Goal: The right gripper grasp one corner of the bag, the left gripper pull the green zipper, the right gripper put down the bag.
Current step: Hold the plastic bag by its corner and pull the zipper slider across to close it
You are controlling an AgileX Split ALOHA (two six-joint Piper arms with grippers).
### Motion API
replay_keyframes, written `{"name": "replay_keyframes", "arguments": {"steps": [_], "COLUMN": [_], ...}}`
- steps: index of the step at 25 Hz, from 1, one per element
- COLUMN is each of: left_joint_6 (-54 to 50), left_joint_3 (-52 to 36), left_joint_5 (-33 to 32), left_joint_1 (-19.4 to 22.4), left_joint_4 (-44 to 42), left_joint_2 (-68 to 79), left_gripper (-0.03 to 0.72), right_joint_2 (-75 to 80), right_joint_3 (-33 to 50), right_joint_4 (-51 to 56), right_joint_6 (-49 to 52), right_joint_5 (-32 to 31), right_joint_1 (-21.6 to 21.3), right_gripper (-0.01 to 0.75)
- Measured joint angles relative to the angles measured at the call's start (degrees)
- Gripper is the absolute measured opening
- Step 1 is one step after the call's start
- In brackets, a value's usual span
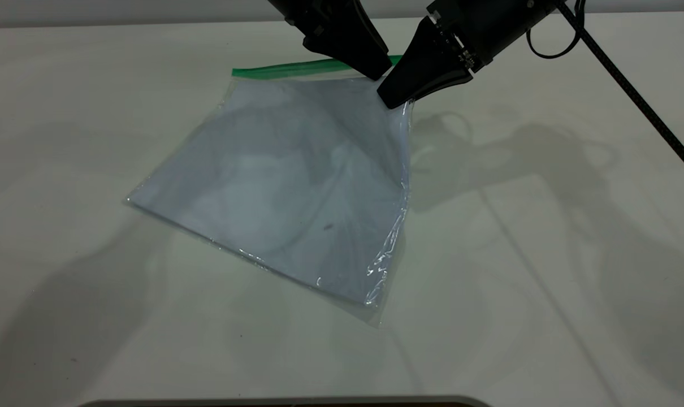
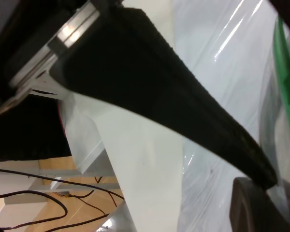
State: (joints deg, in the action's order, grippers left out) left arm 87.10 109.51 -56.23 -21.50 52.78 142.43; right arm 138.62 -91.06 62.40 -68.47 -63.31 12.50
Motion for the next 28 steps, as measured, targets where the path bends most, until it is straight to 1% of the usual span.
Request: {"name": "replay_keyframes", "arguments": {"steps": [2, 5, 8, 13, 20, 22, 28], "left_joint_6": [0.0, 0.0, 0.0, 0.1, 0.1, 0.2, 0.3], "left_joint_3": [0.0, 0.0, 0.0, 0.0, 0.0, 0.0, 0.0], "left_joint_5": [0.8, 1.3, 1.4, 2.4, 2.6, 2.6, 2.5], "left_joint_1": [0.0, 0.0, 0.0, 0.0, 0.0, 0.0, 0.0], "left_joint_4": [0.1, 0.2, 0.3, 0.3, 0.3, 0.3, 0.2], "left_joint_2": [0.0, 0.0, 0.0, 0.0, 0.0, 0.0, 0.0], "left_gripper": [0.283, 0.227, 0.212, 0.212, 0.21, 0.188, 0.069], "right_joint_2": [0.0, 0.0, 0.0, 0.0, 0.0, 0.0, 0.0], "right_joint_3": [0.0, 0.0, 0.0, 0.0, 0.0, 0.0, 0.0], "right_joint_4": [-0.2, -0.2, -0.2, -0.2, -0.2, -0.2, -0.1], "right_joint_6": [-0.3, -0.3, -0.3, -0.4, -0.5, -0.5, -0.5], "right_joint_5": [-0.2, -0.2, -0.2, -1.0, -1.1, -1.1, -1.1], "right_joint_1": [0.0, -0.1, -0.5, -1.6, -1.6, -1.6, -1.8], "right_gripper": [0.033, 0.033, 0.033, 0.033, 0.033, 0.033, 0.033]}}
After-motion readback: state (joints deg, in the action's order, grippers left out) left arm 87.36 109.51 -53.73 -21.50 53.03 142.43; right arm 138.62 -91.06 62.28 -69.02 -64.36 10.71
